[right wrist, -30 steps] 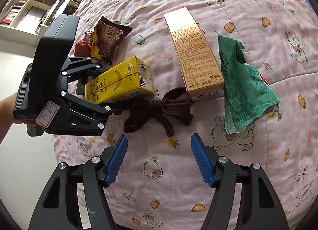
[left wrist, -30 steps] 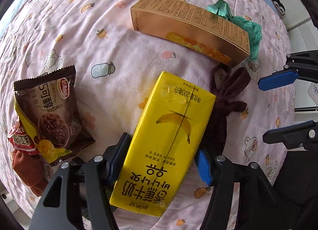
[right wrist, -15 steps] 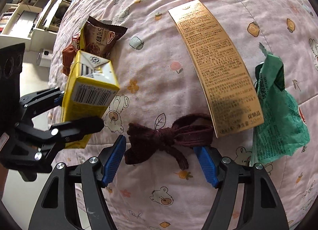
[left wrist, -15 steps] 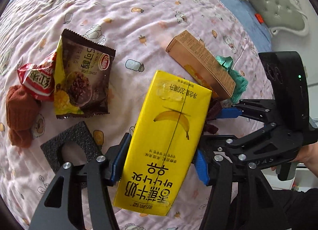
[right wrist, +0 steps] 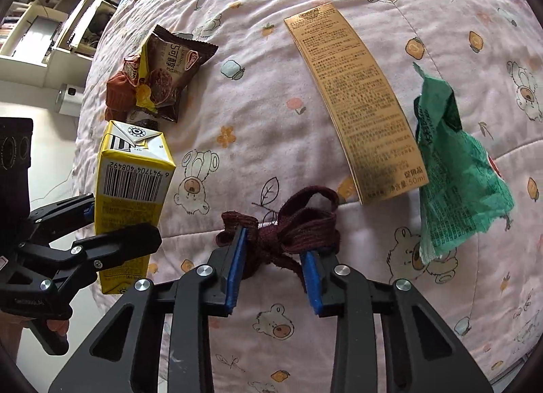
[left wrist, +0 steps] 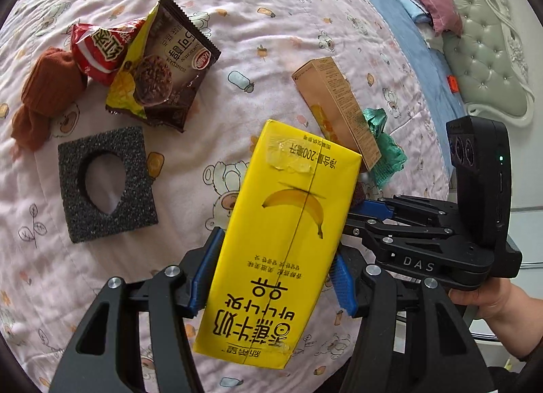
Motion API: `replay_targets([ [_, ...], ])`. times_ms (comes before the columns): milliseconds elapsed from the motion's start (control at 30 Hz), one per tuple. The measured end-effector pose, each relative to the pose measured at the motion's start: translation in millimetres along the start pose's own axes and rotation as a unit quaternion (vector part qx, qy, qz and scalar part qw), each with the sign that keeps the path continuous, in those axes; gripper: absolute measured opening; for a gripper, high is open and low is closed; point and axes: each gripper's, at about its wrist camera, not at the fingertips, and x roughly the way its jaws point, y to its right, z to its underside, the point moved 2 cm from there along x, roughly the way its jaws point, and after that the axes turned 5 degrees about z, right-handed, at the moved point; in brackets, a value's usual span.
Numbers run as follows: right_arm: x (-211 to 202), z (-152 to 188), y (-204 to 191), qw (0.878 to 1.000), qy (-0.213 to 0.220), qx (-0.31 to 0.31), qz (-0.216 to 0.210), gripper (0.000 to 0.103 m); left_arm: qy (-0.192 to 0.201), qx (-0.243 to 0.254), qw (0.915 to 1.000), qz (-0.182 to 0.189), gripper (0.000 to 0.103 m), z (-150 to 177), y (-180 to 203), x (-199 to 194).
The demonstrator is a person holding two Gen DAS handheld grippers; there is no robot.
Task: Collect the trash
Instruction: 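Grasp the yellow banana milk carton with left tool while right tool grasps brown ribbon, then carry the carton and ribbon over the yellow bin and open both tools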
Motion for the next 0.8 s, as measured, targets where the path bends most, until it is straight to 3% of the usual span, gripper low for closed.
replay_targets([
  [433, -82.3, 87.4, 24.6, 0.997, 0.067, 0.036, 0.009, 0.031, 0.005, 0.029, 0.9994, 0.019, 0.058, 73.9, 65.4, -18.0],
  [800, -126.6, 161.8, 85.2, 0.990, 0.099, 0.093, 0.021, 0.031, -0.030, 0.105, 0.9938, 0.019, 0.058, 114.7, 145.3, 11.7],
])
